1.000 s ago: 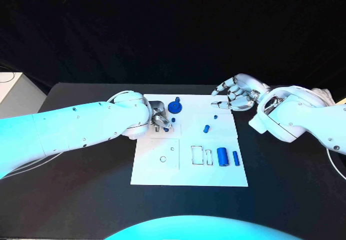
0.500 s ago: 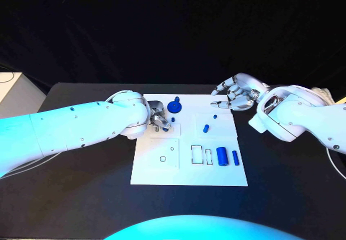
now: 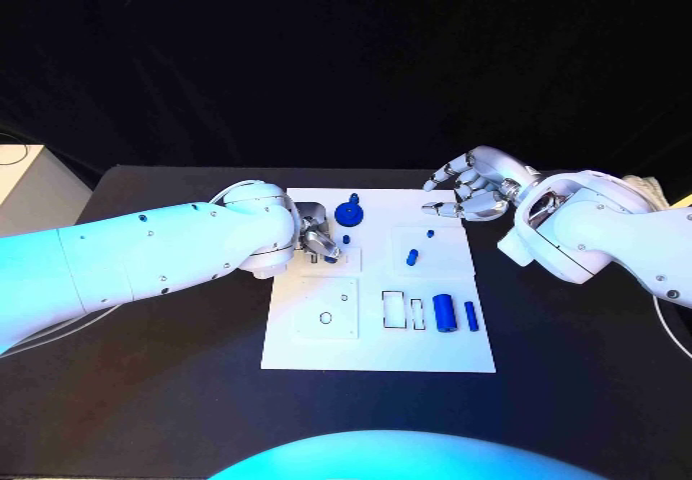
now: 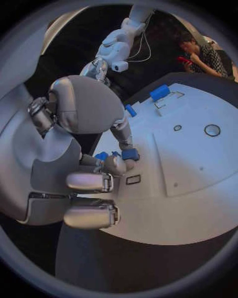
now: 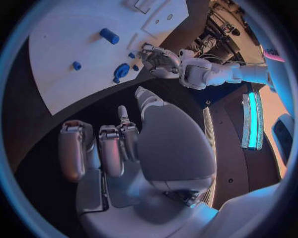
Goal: Assemble the parts on the task board
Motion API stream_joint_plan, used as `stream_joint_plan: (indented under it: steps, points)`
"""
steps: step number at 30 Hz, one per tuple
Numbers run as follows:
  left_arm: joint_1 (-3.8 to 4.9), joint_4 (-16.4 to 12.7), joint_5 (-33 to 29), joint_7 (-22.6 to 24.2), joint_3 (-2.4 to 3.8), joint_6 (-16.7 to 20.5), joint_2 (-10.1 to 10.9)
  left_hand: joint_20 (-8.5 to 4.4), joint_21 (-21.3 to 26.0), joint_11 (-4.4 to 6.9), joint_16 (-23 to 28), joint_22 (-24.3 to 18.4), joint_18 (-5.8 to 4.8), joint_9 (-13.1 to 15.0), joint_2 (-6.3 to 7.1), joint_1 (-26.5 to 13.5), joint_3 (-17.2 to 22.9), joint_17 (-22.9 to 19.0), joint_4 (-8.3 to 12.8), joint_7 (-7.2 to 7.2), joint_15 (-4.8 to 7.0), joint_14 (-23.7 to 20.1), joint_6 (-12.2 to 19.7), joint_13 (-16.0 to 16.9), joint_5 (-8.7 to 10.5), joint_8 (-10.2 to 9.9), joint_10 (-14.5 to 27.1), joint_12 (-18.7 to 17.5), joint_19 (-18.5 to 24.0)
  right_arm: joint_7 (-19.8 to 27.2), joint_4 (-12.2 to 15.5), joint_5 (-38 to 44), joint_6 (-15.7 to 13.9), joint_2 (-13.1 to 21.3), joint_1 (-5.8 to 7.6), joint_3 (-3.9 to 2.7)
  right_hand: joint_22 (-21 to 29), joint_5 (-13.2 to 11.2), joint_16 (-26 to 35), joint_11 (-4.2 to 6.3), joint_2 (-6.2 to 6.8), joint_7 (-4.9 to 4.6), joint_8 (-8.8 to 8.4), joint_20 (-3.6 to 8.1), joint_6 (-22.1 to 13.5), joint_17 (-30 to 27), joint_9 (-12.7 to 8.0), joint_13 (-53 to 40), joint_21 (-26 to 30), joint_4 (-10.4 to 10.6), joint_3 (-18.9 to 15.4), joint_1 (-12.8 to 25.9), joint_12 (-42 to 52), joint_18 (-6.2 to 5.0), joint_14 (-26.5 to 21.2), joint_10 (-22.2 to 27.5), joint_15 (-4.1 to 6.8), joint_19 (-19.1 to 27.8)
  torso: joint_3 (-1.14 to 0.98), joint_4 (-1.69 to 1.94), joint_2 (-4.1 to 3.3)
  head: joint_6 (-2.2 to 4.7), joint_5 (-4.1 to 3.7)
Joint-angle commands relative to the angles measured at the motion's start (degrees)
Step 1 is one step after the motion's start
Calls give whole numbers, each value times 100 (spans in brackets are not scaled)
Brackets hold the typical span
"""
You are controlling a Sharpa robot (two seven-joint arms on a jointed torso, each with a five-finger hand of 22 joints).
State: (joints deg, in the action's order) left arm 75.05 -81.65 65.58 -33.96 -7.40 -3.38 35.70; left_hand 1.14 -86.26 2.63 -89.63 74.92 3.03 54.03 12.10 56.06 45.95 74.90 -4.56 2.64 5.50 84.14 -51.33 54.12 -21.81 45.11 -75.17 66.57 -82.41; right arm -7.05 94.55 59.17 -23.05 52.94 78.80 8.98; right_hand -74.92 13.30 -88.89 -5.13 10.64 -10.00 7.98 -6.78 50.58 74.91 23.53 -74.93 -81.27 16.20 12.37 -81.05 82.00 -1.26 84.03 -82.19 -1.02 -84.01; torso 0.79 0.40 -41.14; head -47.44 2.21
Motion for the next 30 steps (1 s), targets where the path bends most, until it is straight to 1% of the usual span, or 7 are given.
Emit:
stream_joint_plan:
  steps: [1, 5, 6, 10, 20, 26, 30]
  points:
    - [-59, 47, -55, -164, -53, -359, -7, -7, -25, 23, -37, 446, -70, 21, -324, 371, 465, 1510, 440, -162, 20, 586, -143, -4, -32, 24, -15, 31, -45, 42, 8, 44, 63, 2, -4, -1, -923, 37, 25, 3, -14, 6, 21, 19, -41, 1233, -9, -780, 25, 6, 34, 43, -29, -89, 519, 46, 29, -173, 1, -2, -4, 0, 7]
    - [-58, 68, -75, -168, -52, -425, -29, -7, -26, 23, -37, 448, -71, 22, -327, 363, 469, 1510, 436, -162, 21, 586, -149, 6, -31, 25, -23, 38, -47, 41, 9, 45, 64, 2, -4, -1, -923, 37, 25, 3, -14, 6, 21, 19, -41, 1233, -9, -780, 25, 6, 34, 43, -29, -89, 519, 46, 29, -173, -1, -4, -3, -8, 9]
    - [-58, 72, -88, -169, -52, -445, -33, -8, -27, 23, -37, 451, -71, 24, -330, 350, 471, 1510, 427, -162, 22, 586, -159, 7, -27, 27, -30, 40, -49, 41, 9, 45, 64, 2, -4, -1, -923, 37, 25, 3, -14, 6, 21, 19, -41, 1233, -9, -780, 25, 6, 34, 43, -29, -89, 519, 46, 29, -173, -4, -5, -2, -18, 13]
    - [-57, 93, -135, -166, -53, -500, -48, -12, -48, 31, -37, 517, -86, 35, -357, 270, 434, 1510, 366, -175, 27, 586, -218, 29, 5, 41, -74, 62, -95, 41, 7, 45, 63, 1, -4, -1, -918, 41, 26, 4, -8, 7, 27, 20, -45, 1232, -11, -779, 34, 2, 43, 49, -28, -91, 519, 45, 30, -171, -5, -6, -2, -18, 14]
    - [-57, 190, -218, -152, -54, -535, -121, -17, -56, 42, -37, 546, -92, 44, -329, 189, 332, 1510, 318, -192, 36, 586, -250, 5, 22, 39, -89, 47, -115, 43, 1, 45, 60, -7, -4, -1, -921, 40, 25, 4, -8, 7, 28, 20, -45, 1234, -11, -779, 29, 3, 45, 51, -27, -90, 519, 44, 30, -173, -7, -6, -1, -32, 5]
    - [-57, 208, -229, -145, -54, -495, -147, -23, -53, 54, -37, 549, -92, 49, -231, 32, 59, 1510, 189, -214, 47, 586, -259, -5, 38, 8, -89, 33, -117, 50, -1, 44, 54, -5, -4, -1, -915, 39, 30, 4, -9, 7, 30, 20, -45, 1223, -12, -772, 40, 5, 47, 57, -34, -92, 516, 51, 30, -168, -3, -1, 2, -30, -4]
    - [-58, 222, -231, -142, -55, -471, -160, -28, -50, 62, -37, 549, -92, 50, -218, -35, -98, 1510, 90, -223, 54, 586, -277, -4, 42, -9, -87, 30, -117, 54, 0, 43, 52, -5, -4, -1, -913, 38, 31, 3, -8, 7, 30, 20, -46, 1223, -12, -769, 42, 8, 46, 62, -38, -92, 516, 55, 30, -168, -3, -2, 0, -28, -8]
